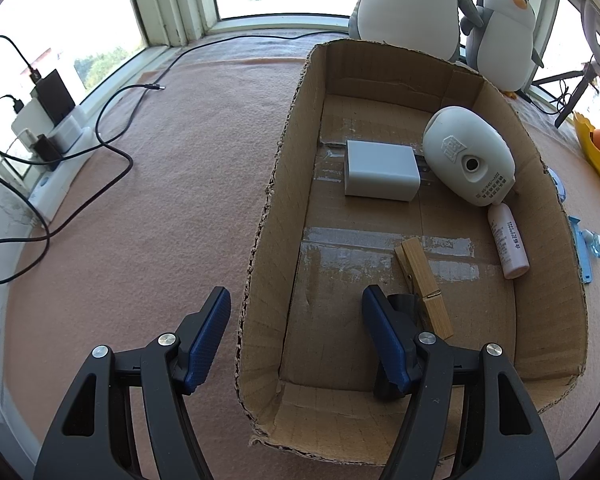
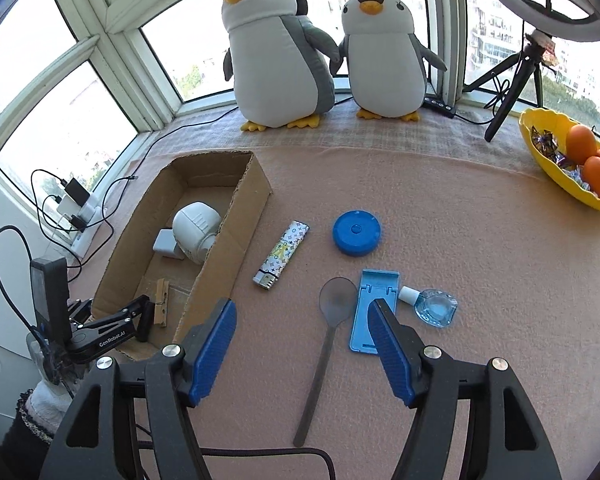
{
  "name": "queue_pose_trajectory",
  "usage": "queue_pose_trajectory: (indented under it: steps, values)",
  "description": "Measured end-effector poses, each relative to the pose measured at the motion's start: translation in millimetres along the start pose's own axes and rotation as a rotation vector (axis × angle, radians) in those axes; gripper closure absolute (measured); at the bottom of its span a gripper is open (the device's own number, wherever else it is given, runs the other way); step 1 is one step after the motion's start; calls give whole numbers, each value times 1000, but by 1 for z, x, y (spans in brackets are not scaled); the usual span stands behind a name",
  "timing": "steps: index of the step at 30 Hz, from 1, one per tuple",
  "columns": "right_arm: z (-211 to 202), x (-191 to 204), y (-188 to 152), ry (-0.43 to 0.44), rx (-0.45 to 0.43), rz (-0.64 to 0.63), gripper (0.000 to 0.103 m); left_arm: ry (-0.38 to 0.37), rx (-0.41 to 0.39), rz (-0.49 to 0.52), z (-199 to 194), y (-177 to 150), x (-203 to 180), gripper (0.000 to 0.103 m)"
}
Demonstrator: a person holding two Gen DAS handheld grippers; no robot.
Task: Organize rigid objects
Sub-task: 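Move the right tool to the blue phone stand and close on it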
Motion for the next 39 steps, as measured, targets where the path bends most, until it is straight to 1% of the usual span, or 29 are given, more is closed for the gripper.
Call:
queue_pose_trajectory:
  steps: [5, 11, 14, 16, 18, 19, 25, 31, 33, 39]
  values:
    - [-2, -30, -1, -39, 12, 50, 39, 4, -1, 4, 0, 1, 0, 33]
    - [13, -56, -1, -31, 69, 137, 39, 4, -1, 3, 0, 1, 0, 33]
    - [25, -57, -5, -20, 109, 138, 43, 4, -1, 3, 0, 0, -1, 33]
    - [36, -56, -8, 2, 148, 145, 46, 4, -1, 3, 0, 0, -1, 33]
    - [46, -56, -10, 6, 184, 157, 53, 4, -1, 1, 0, 0, -1, 33]
    - [51, -56, -11, 1, 196, 159, 54, 3, -1, 0, 0, 0, 0, 33]
    - [72, -54, -14, -30, 244, 136, 54, 3, -2, -1, 0, 0, 0, 33]
    - [81, -54, -15, -81, 272, 97, 54, 3, -2, -3, 0, 0, 0, 33]
    - [82, -54, -16, -85, 280, 88, 54, 3, -2, -2, 0, 0, -1, 33]
    - [86, -52, -17, -131, 290, 48, 54, 3, -2, -1, 0, 0, 0, 33]
Point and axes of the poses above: each gripper's, at about its wrist camera, not at the fingertips, and z roughly the way its jaws point, x to its left, y to its top, the point moved 4 cm from there along z, roughly the way its jaws point
